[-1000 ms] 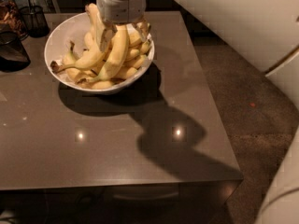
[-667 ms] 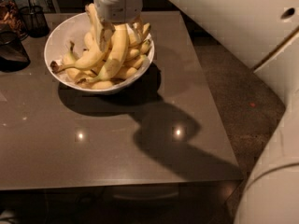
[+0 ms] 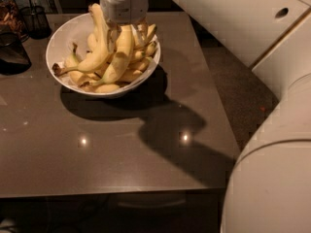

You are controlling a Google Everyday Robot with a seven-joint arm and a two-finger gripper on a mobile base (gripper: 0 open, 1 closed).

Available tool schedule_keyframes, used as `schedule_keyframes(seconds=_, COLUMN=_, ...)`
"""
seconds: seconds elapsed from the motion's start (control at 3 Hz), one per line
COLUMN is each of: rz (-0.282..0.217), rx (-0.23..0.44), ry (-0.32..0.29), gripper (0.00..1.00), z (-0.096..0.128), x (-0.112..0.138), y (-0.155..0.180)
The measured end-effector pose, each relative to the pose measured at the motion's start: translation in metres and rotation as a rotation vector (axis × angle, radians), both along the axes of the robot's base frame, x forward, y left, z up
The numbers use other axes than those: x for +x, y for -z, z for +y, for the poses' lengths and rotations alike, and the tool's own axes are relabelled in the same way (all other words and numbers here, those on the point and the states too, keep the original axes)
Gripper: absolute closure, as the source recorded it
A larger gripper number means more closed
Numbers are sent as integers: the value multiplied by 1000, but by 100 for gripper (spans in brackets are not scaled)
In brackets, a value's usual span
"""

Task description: Pick banana from white bowl

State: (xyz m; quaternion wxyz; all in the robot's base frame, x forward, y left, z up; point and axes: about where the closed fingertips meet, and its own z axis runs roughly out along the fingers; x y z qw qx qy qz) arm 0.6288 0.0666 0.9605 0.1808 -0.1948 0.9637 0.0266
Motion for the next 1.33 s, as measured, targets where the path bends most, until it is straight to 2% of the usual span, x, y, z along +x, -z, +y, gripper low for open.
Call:
schedule_keyframes(seconds=1.0, rz=47, rx=-16, ry=-15, gripper=45, z=11, x=12, y=16)
schedule_keyframes(seconds=1.33, rz=47, rx=-16, ry=-15, gripper=45, z=11, x=12, y=14)
